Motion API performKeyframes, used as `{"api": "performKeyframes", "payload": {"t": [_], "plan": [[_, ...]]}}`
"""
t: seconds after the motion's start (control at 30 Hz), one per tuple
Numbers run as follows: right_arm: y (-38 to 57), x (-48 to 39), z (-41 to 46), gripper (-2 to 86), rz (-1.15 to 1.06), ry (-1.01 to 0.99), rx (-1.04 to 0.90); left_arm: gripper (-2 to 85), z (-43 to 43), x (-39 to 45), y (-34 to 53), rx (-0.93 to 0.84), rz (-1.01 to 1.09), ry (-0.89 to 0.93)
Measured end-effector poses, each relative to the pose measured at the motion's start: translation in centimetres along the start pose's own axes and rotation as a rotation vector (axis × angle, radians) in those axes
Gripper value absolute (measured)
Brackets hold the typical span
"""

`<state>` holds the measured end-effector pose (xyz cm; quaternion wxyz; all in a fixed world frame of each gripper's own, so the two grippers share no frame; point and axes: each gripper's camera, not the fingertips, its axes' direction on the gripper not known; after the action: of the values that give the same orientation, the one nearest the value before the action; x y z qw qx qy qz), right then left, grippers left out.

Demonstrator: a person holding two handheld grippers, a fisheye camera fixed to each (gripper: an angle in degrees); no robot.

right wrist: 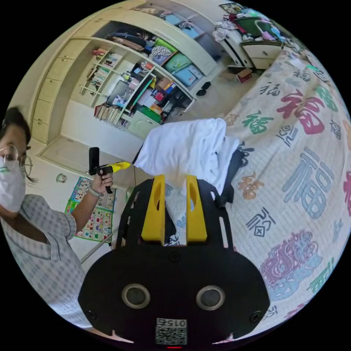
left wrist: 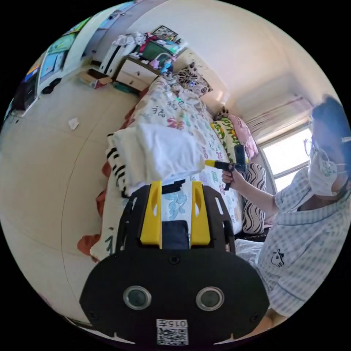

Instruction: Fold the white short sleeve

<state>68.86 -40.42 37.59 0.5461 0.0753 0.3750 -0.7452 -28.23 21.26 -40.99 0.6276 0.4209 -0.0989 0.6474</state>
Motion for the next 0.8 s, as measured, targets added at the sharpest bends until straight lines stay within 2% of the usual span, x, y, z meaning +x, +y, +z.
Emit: {"api": "performKeyframes", "payload": {"t": [0.07,0.13,0.3,0.37,0.47,0.63,0.73,0.8], "plan": [[-1.2,-1.3,0.9,1.9,0.011,0.018,-0.062,12.4,3.5,3.8,0.4,0.005,0.045,-0.032],[-1.1,-2.2,0.3,0.6,0.048,0.009,-0.049,13.1,6.0,6.6,1.1,-0.008,0.077,-0.080],[1.0,-7.2,-7.5,-0.4,0.045,-0.299,0.164,15.9,11.5,14.9,3.5,-0.031,0.175,-0.313],[2.6,-10.1,-12.4,-0.5,-0.002,-0.446,0.262,16.1,14.4,20.2,4.8,-0.018,0.272,-0.499],[4.9,-13.2,-18.8,-0.5,-0.043,-0.557,0.344,14.6,18.7,26.2,6.7,0.007,0.356,-0.694],[10.5,-17.5,-29.9,-0.6,-0.134,-0.567,0.417,9.1,25.8,33.2,10.6,0.048,0.362,-0.599],[15.4,-18.2,-37.5,-0.6,-0.133,-0.604,0.500,3.1,32.5,38.1,13.6,-0.015,0.405,-0.603],[18.6,-18.7,-42.1,-0.6,-0.133,-0.586,0.533,1.2,37.2,41.2,15.4,-0.034,0.433,-0.501]]}}
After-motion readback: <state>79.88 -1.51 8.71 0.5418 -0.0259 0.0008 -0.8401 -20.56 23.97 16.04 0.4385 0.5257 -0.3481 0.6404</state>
